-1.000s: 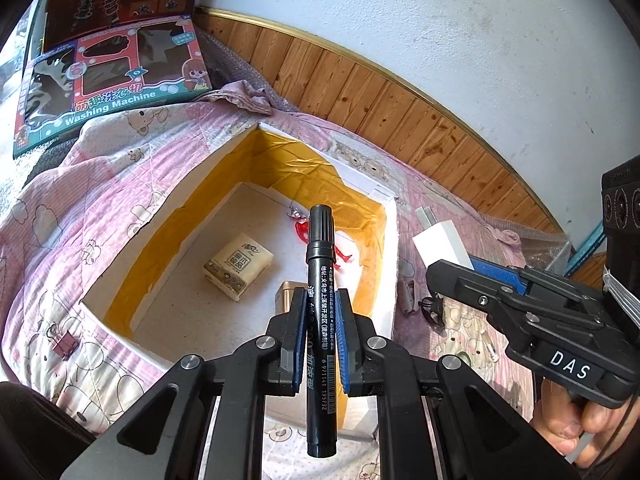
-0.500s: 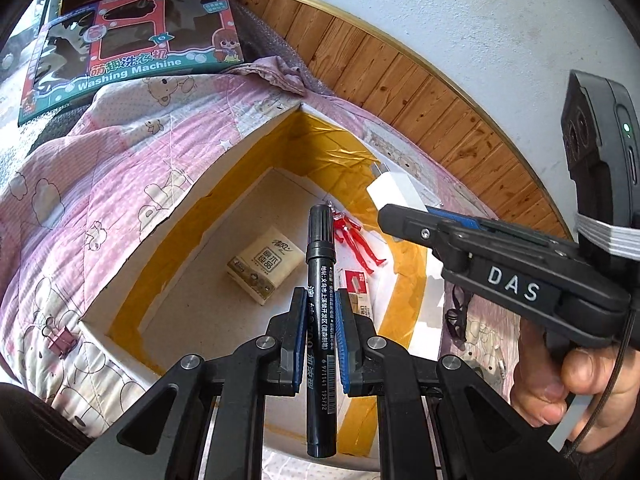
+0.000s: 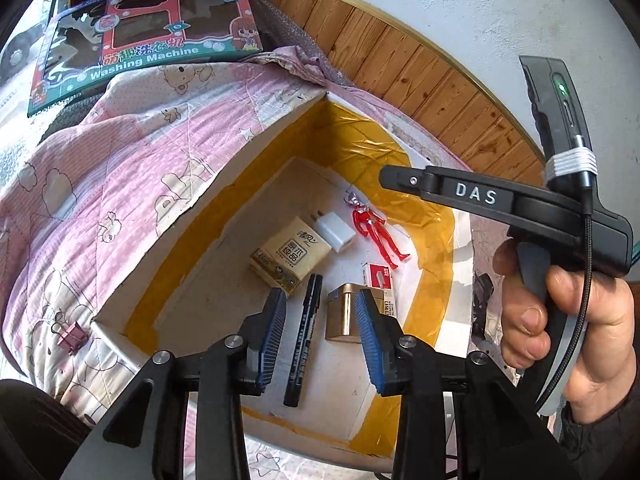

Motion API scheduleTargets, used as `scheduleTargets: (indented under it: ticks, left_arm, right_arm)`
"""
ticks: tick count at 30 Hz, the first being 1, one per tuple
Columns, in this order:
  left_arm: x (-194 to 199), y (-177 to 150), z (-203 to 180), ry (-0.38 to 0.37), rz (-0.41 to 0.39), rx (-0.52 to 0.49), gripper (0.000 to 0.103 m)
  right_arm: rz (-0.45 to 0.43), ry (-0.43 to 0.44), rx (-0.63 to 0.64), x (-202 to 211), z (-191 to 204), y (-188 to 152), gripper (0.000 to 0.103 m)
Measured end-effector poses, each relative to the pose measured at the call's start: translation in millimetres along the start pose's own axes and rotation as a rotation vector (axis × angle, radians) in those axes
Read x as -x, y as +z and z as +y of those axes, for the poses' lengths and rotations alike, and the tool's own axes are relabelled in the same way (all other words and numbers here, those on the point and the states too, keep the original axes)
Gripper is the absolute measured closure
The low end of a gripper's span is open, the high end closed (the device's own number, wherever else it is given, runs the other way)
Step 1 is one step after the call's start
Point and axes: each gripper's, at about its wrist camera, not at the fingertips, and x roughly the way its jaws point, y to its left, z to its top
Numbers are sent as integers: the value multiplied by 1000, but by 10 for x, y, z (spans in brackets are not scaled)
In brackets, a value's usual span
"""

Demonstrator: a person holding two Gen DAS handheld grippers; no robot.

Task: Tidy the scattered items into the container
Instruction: 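Open both tools to drop the marker and charger inside, then withdraw both tools toward the green tape roll and white tube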

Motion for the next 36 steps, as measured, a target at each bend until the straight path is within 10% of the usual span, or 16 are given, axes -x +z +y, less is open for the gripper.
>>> scheduleTargets:
  ticks: [14,26,36]
  left_arm:
    - [697,-466,-756,90,-162,-286,65]
    - [457,-1204,-1672,-74,19,-458,65]
    - [39,-1555,-2306,-173,164,-511,65]
  right_arm:
    - [-272,8,-25,1498,8,-1464,57]
    - [-223,-62,-422,1758,-927,-2854,57]
    - [-208,-155,-631,2013,-1708,-3315,57]
